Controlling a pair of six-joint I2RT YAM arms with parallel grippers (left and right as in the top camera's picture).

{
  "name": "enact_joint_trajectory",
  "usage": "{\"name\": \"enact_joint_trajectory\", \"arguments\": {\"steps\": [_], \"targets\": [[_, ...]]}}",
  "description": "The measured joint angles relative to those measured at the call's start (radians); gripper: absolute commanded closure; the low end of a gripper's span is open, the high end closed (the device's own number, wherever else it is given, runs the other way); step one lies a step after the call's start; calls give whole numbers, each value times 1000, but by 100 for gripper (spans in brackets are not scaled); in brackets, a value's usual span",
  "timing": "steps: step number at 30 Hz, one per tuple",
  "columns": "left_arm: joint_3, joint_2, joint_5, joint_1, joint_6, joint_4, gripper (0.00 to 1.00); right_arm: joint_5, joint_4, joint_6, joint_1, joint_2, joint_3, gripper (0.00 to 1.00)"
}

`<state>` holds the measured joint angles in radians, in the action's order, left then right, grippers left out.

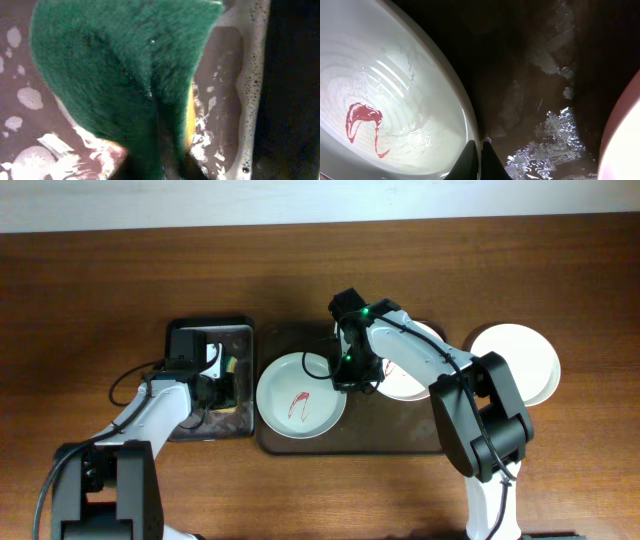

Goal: Clean dirty plates on tray and stack at the side
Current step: 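Dip the sponge in the grey tray's soapy water with left gripper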

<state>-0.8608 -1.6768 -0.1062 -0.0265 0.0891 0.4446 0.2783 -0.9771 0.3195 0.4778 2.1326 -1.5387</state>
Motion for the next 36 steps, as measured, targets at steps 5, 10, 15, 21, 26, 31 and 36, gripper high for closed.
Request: {"name": "enact_joint_trajectory", "arguments": {"steps": [5, 10, 15, 21, 26, 31, 36], "targets": [[0, 4, 1, 0, -3, -10, 69, 0, 0, 3, 0, 0, 0, 96], [0, 74, 1, 0, -3, -23, 1, 0, 0, 3, 0, 0, 0, 96], [0, 74, 13, 0, -3, -84, 13, 0, -4, 6, 0, 0, 0, 96], [0, 47, 17, 0, -2, -143, 28, 1, -7, 10, 0, 0, 0, 96], [0, -29, 19, 1, 16, -178, 100, 2, -8, 10, 0, 0, 0, 96], [-3, -13, 23, 1, 16, -134, 100, 3, -12, 11, 0, 0, 0, 96], [-3, 164, 110, 5, 15, -114, 100, 3, -14, 11, 0, 0, 0, 96]]}}
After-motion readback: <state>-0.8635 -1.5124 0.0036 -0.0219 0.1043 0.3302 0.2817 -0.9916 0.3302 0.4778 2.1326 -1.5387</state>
